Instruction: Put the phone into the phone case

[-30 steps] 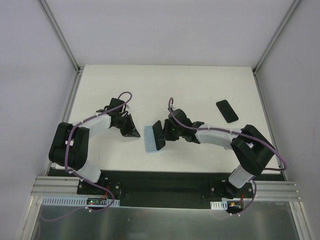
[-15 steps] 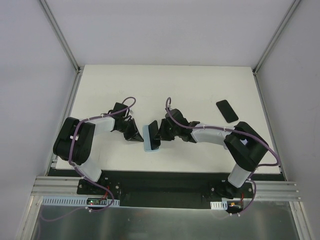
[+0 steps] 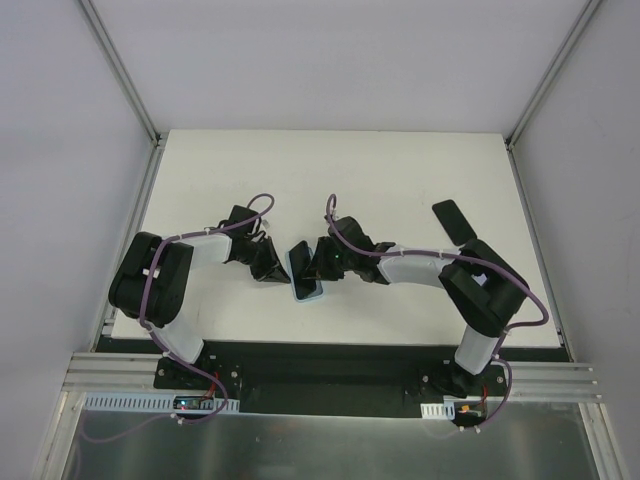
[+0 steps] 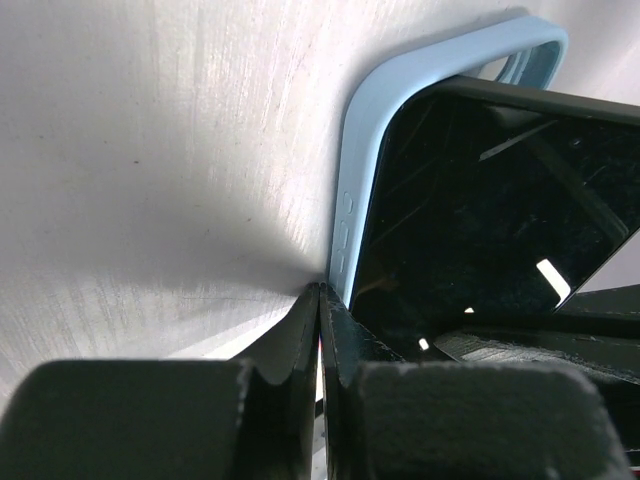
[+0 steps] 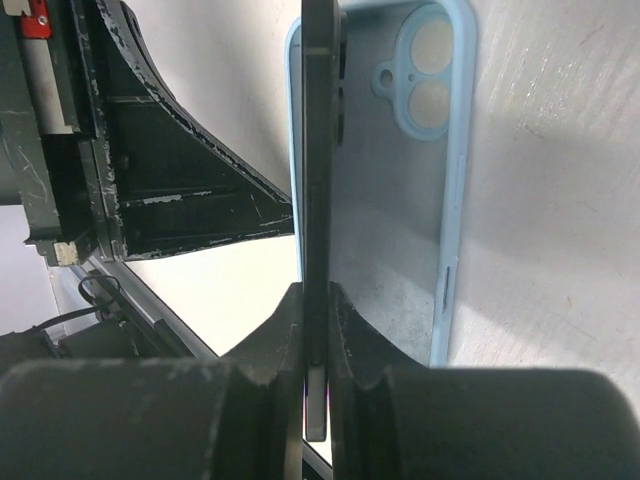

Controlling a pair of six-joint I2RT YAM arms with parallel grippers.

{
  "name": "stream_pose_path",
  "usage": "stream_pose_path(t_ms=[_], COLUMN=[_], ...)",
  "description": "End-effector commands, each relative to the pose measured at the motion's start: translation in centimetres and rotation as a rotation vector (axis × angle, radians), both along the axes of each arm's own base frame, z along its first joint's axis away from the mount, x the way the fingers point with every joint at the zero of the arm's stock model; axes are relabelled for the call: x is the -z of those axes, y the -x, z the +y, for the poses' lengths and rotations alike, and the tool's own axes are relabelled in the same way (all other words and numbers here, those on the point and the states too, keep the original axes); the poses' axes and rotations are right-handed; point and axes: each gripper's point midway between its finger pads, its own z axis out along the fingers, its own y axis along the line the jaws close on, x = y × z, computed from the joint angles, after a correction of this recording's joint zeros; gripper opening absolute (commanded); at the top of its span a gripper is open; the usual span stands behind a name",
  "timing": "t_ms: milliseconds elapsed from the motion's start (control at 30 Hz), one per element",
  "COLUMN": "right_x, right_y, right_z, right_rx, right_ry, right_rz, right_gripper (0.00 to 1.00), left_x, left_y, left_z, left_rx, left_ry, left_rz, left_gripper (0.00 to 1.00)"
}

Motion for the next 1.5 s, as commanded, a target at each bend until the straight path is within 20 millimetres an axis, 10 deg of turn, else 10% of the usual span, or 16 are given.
stream_pose_path(t_ms=[0,1200,1467], right_x=[-0.3,1.1,-2.3], right_y=[1.0,1.6,0.8], right_z=[0.6,0.0,-2.9], right_rx=[-0.080,-0.186,-0.140], right_ry=[-0.034,-0.083,0.092], right_rz=[-0.023,0.030,-0.014], right_gripper=[0.10,0.13,0.51], left_x=[2.3,2.7,0.3], left_y=[1.2,0.6,-0.3], left_z=[0.9,0.5,0.8], left_rx=[-0.005,-0.047,-0.066], left_ry=[-0.084,-0.095,-0.102], left_rz=[0.039,0.075,0.002], left_gripper=[0.00,0.00,0.27])
